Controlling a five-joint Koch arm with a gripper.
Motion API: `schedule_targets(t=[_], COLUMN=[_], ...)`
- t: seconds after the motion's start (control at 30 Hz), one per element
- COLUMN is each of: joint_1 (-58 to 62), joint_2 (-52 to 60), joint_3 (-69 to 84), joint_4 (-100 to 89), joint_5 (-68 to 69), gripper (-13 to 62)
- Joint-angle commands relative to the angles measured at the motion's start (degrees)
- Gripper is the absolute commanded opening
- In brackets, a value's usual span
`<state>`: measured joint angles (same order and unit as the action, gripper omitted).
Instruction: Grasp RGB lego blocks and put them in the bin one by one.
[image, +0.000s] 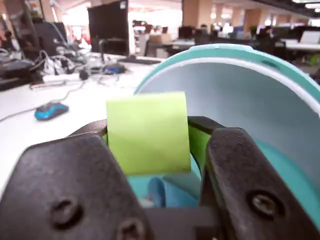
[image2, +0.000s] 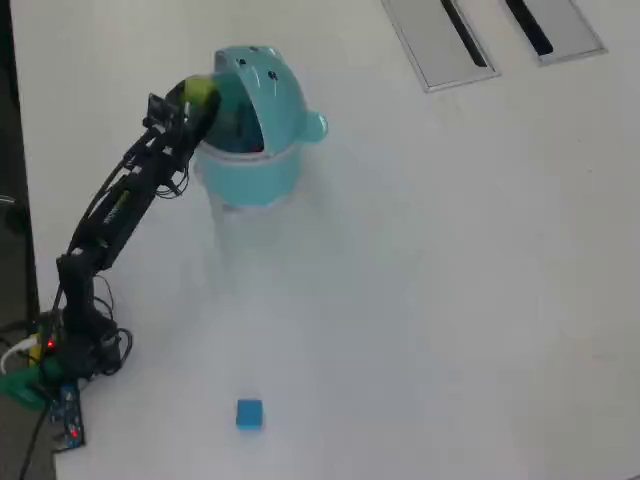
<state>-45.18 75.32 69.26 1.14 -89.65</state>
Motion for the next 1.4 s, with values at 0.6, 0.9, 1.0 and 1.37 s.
schedule_targets(t=[0.6,0.9,1.0,1.37], joint_1=[4.66,12.30,16.44,33.84], joint_2=[15.12,29.79,35.16,45.97], joint_3=[14.85,30.32,36.04,44.12], joint_4=[-2.55,-3.25,-2.81,3.78], joint_5=[-3.43,-3.43,-3.43,-3.16], gripper=[27.9,31.0,31.5,35.7])
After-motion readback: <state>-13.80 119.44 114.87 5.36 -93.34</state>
